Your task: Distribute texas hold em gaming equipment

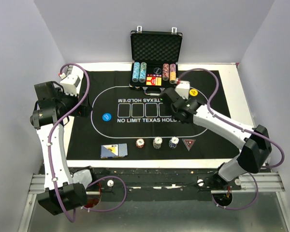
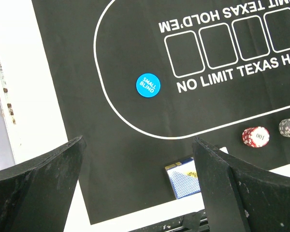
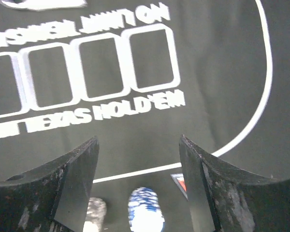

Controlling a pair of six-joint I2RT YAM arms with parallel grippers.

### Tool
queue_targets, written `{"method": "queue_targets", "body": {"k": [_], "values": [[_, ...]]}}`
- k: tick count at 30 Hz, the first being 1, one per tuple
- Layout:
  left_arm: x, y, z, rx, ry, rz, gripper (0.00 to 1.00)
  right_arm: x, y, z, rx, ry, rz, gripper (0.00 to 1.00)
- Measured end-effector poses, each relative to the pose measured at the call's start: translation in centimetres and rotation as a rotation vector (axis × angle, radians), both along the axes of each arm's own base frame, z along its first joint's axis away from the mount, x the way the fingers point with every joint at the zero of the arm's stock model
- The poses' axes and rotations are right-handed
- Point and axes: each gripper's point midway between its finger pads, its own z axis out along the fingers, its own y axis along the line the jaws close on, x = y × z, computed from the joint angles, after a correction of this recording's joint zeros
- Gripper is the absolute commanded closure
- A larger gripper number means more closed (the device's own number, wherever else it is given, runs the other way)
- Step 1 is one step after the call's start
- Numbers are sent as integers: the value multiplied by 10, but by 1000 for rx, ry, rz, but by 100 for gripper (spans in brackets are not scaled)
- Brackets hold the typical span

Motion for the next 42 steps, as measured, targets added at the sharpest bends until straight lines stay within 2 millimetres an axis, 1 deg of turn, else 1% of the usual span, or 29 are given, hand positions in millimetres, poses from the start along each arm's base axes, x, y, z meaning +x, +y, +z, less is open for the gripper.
{"method": "queue_targets", "body": {"k": [2,3,5,6,7,8,9,11,13,15,21,25,29,32,36,39,42], "values": [[0,0,0,-6,2,4,1,10,32,24,26,-53,77,17],[0,0,0,-8,3,6,1,10,52,31,33,-69,125,17],[0,-1,0,-12,4,9,1,2,100,36,43,-77,240,16],[0,-1,0,-15,5,11,1,-6,122,33,43,-67,292,15],[0,-1,-1,-18,7,13,1,-14,139,25,37,-51,338,15],[0,-1,-2,-21,9,15,1,-25,155,15,33,-26,385,15],[0,-1,-3,-25,13,17,1,-36,167,2,21,7,427,15],[-1,-1,-6,-28,21,18,1,-51,179,-22,-3,67,479,14],[-1,-1,-7,-30,25,19,1,-61,183,-40,-12,120,507,14],[-1,-1,-7,-30,24,19,1,-67,182,-52,-13,160,522,14],[-1,-1,-7,-30,25,19,1,-75,192,-70,23,218,556,17],[-1,-1,-7,-27,24,17,1,-82,200,-90,25,261,576,20],[-1,-1,-8,-25,23,16,1,-90,202,-109,10,303,583,24],[-2,-1,-7,-22,21,15,1,-93,201,-115,4,317,582,32],[-2,-1,-7,-20,20,13,1,-94,200,-117,11,320,572,43],[-2,-1,-7,-20,20,13,1,-94,201,-118,19,320,567,49],[-2,-1,-8,-20,21,13,1,-95,202,-118,24,319,565,51]]}}
